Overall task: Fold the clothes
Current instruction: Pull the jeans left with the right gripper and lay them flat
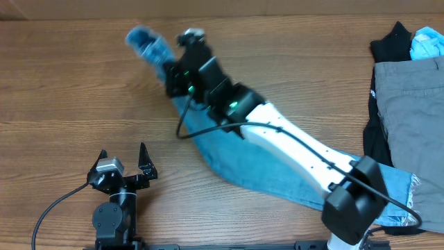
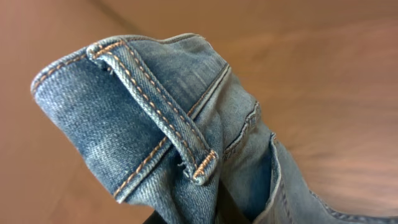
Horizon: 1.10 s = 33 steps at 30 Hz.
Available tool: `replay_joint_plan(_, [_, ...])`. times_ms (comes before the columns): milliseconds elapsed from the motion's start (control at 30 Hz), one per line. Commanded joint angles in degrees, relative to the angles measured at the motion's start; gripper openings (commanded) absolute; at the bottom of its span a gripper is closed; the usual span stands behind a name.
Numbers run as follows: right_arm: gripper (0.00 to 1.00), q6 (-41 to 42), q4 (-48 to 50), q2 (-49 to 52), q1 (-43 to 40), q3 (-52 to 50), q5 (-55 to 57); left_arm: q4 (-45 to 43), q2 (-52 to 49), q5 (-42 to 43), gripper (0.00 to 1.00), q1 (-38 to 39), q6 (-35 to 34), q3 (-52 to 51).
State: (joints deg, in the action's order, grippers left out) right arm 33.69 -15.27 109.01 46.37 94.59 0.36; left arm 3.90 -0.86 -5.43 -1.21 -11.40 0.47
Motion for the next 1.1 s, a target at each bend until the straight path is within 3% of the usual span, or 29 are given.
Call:
replay_joint_plan(0, [0.09,1.9,1.9,-2.0,1.3,2.4,-1.5,-0.1,0.5,-0.5,1.00,0.0,1.6,-0.2])
replay_joint_plan(33, [0.19,1.6,1.4,-2.0,1.4,2.9,-1.6,-0.1,0.5,-0.5,1.00,0.0,1.6,-0.2])
replay_joint_plan(67, [0.40,0.7,0.6,-2.0,1.4,3.6,-1.6,-0.1,0.5,-0.5,1.00,0.0,1.6,-0.2])
replay_joint_plan(100, [0.70,-0.2,-0.6,-2.0,1.4,4.6,-1.5,-0.1,0.5,-0.5,1.00,0.0,1.6,-0.2])
replay_joint_plan(133, [0.92,-1.3,-2.7,-2.0,1.0,6.2,-1.5,-0.1,0.5,-0.5,1.00,0.0,1.6,-0.2])
replay_joint_plan(167, [1.00,-2.3,-5.4,-2.0,0.5,8.2,-1.3,-0.1,0.5,-0.5,1.00,0.0,1.6,-0.2])
replay_joint_plan(533, [1.00,-4.1,-47.5,-2.3,-10.7,41.0,4.3,-0.1,0.5,-0.5,1.00,0.0,1.6,-0.2])
replay_joint_plan(700, [1.00,-4.1,-61.7,-2.4,-16.4,51.4,2.8,-0.1,0.5,-0.5,1.00,0.0,1.6,-0.2])
replay_joint_plan(1067, [1.00,-5.6,-76.1,-2.3,-20.2,48.8,5.4,-0.1,0.5,-0.5,1.00,0.0,1.6,-0.2])
